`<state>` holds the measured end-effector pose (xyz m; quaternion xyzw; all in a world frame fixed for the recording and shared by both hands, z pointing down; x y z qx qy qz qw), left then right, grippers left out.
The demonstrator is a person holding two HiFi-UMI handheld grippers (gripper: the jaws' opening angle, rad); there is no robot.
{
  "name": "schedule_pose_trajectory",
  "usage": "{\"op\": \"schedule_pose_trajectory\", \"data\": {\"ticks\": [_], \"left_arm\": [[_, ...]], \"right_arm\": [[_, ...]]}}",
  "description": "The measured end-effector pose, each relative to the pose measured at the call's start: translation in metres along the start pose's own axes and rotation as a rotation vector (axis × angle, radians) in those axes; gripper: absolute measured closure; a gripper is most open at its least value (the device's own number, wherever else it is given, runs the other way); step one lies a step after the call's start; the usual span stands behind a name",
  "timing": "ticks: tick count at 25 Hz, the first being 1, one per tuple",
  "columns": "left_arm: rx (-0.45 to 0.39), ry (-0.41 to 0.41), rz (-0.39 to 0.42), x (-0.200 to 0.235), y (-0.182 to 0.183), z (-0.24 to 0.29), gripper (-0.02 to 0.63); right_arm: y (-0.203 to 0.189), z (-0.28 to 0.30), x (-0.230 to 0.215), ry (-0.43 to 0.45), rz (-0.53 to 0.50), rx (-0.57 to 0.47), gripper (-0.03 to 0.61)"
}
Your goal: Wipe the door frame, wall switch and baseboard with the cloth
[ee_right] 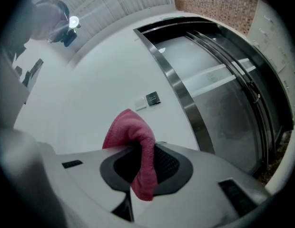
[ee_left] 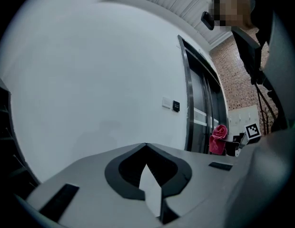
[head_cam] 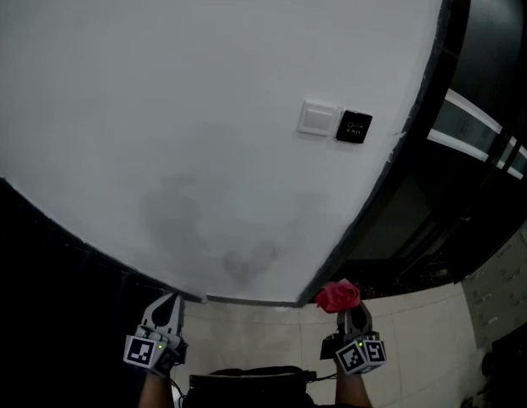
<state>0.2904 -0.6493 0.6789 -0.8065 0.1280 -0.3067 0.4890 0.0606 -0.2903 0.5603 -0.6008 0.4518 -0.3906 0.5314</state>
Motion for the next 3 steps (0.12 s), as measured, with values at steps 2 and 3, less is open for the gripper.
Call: {"op": "schedule_pose_trajectory", "data": {"ticks": [2, 3], "left_arm": [[0.001, -0.017, -0.001, -0.0054, -0.0034, 0.0045, 0.620], [0.002, -0.027, -0.001, -0.0082, -0.0051, 0.0068, 0.620]], "right_arm": [[-0.0009, -0.0038, -0.0038, -0.009, 0.003, -0.005, 0.526], [-0.0011, -0.0058, -0.0059, -0.014, 0.003, -0.008, 0.526]]}}
Point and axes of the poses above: the fingertips, and each gripper's own axes: z forward along the fingers, x to its left, y out of its top, the point moved 7 cm from there along -z, backward along the fingers, and after that the axes turned 2 degrees about x, right-handed, at the moved point
